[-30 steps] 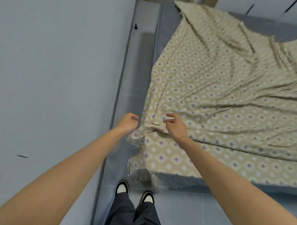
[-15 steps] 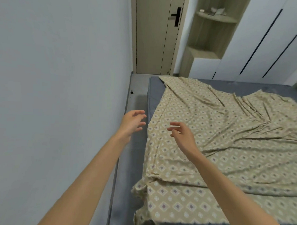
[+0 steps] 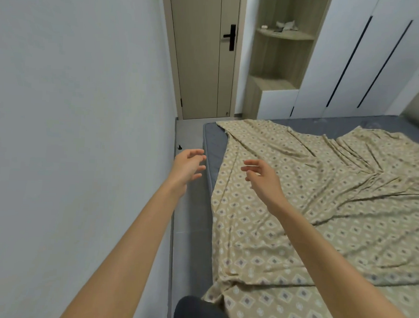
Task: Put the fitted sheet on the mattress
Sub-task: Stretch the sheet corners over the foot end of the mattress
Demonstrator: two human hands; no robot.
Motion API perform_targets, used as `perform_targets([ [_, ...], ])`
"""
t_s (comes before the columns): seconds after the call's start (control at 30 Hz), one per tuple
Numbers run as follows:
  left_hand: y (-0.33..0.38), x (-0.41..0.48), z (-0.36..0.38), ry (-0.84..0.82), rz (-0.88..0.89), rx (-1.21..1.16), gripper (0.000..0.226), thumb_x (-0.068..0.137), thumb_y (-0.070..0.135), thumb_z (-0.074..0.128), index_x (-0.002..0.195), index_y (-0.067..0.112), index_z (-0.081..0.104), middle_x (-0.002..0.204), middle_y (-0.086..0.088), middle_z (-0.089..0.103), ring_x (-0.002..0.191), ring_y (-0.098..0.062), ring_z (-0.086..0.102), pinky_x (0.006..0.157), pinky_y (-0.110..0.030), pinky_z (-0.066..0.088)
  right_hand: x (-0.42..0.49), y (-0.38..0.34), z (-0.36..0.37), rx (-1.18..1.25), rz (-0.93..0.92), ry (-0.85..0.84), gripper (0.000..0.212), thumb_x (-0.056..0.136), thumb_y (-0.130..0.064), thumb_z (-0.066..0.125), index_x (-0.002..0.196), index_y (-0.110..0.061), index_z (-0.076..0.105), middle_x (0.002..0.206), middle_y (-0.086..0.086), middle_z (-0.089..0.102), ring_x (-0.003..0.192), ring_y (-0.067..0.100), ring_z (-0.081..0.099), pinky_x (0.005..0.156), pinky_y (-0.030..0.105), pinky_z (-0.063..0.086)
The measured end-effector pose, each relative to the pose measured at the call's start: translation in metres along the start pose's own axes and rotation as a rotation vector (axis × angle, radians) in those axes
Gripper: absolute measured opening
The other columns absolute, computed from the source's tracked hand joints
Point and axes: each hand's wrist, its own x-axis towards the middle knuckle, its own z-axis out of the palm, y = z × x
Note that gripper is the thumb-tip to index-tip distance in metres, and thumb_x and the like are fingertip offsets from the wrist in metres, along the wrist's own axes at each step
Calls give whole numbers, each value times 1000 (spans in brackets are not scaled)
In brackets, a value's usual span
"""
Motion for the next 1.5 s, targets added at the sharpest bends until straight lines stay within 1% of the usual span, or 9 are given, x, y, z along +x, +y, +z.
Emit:
perform_targets([
  [0.1, 8, 35, 8, -21, -18, -5, 18, 98, 11, 43, 110, 18, 54, 115, 0, 60, 95, -18, 61, 84, -31, 52, 34, 0, 7, 20, 30, 17, 27, 91, -8, 45, 111, -21, 58, 108, -5, 67, 92, 13, 61, 67, 23, 46],
  [0.4, 26, 199, 44, -108, -15, 76, 31, 96, 17, 51, 127, 16, 51, 129, -1, 58, 94, -15, 61, 69, -21, 51, 186, 16, 31, 105, 91, 70, 26, 92, -7, 44, 111, -21, 56, 109, -4, 66, 95, 13, 60, 71, 23, 47],
  [0.63, 65, 356, 76, -150, -50, 70, 30, 95, 17, 54, 125, 17, 53, 127, -2, 58, 94, -15, 61, 68, -22, 51, 335, 13, 43, 127, 112, 129, 26, 95, -9, 44, 113, -23, 57, 112, -4, 65, 103, 14, 60, 85, 29, 49],
  [0.83, 93, 492, 92, -160, -122, 77, 38, 94, 17, 55, 130, 14, 48, 127, -3, 58, 96, -16, 60, 71, -24, 51, 463, 2, 56, 85, 147, 164, 24, 94, -9, 46, 112, -20, 58, 109, -3, 66, 97, 20, 63, 78, 34, 53],
  [0.97, 103, 579, 105, -196, -132, 115, 39, 95, 14, 53, 133, 10, 47, 131, -7, 55, 96, -17, 58, 78, -29, 49, 534, 10, 67, 20, 186, 168, 24, 95, -10, 45, 112, -21, 57, 111, -3, 65, 96, 14, 61, 71, 24, 47],
  [1.1, 103, 665, 123, -255, -143, 149, 33, 95, 15, 53, 128, 11, 49, 130, -6, 56, 94, -16, 58, 83, -31, 50, 605, 19, 80, -1, 220, 207, 23, 94, -9, 45, 113, -18, 57, 113, 1, 66, 97, 16, 61, 73, 25, 48],
  [1.23, 106, 758, 144, -344, -128, 200, 29, 94, 16, 55, 123, 13, 52, 127, -6, 59, 87, -14, 60, 72, -25, 51, 677, 23, 95, -16, 248, 267, 25, 95, -11, 46, 117, -16, 57, 115, 0, 65, 101, 16, 60, 75, 24, 48],
  [1.33, 118, 829, 158, -442, -126, 285, 31, 95, 14, 52, 126, 10, 51, 127, -7, 58, 92, -18, 58, 66, -22, 49, 739, 27, 105, -3, 318, 358, 26, 95, -12, 46, 118, -16, 57, 117, 3, 65, 97, 16, 60, 73, 24, 48],
  [1.5, 141, 925, 176, -560, -110, 434, 28, 98, 14, 45, 125, 9, 52, 125, -5, 57, 92, -17, 57, 73, -27, 49, 811, 25, 116, -20, 435, 433, 27, 96, -15, 46, 121, -15, 57, 119, 3, 63, 101, 19, 61, 59, 19, 45],
])
